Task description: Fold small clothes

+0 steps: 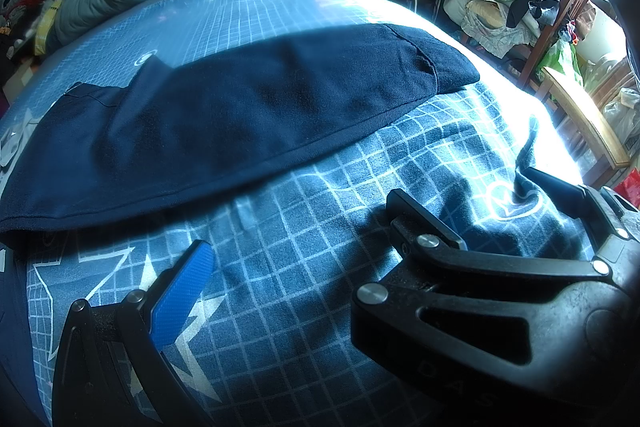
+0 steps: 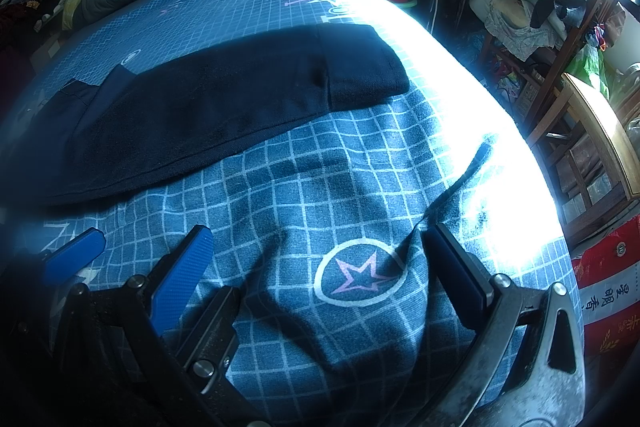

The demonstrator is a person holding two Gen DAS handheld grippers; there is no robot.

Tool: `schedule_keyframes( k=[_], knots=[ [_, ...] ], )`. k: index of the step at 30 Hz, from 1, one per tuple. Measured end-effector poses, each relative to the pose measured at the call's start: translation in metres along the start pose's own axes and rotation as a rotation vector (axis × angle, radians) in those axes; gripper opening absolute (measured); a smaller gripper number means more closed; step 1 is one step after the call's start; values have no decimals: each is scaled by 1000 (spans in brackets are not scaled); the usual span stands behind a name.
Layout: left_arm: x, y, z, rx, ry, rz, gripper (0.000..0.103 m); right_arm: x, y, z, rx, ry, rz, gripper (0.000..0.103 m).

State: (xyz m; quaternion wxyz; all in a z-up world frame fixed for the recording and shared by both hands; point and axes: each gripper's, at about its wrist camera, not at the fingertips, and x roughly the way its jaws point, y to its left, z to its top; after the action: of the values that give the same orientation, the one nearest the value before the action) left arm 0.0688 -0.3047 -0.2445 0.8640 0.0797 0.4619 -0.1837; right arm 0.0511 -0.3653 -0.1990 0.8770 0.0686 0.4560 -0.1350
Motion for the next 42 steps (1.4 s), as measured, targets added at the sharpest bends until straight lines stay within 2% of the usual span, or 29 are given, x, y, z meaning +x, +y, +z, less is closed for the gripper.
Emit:
schedule_keyframes(
  k=[33, 42],
  knots=[
    [0, 0, -1, -7, -6, 2, 103, 1, 1, 0, -1, -2, 3, 103],
    [0, 3, 5, -27, 8, 36, 103, 9, -8, 6, 14, -3, 21, 103]
  ],
)
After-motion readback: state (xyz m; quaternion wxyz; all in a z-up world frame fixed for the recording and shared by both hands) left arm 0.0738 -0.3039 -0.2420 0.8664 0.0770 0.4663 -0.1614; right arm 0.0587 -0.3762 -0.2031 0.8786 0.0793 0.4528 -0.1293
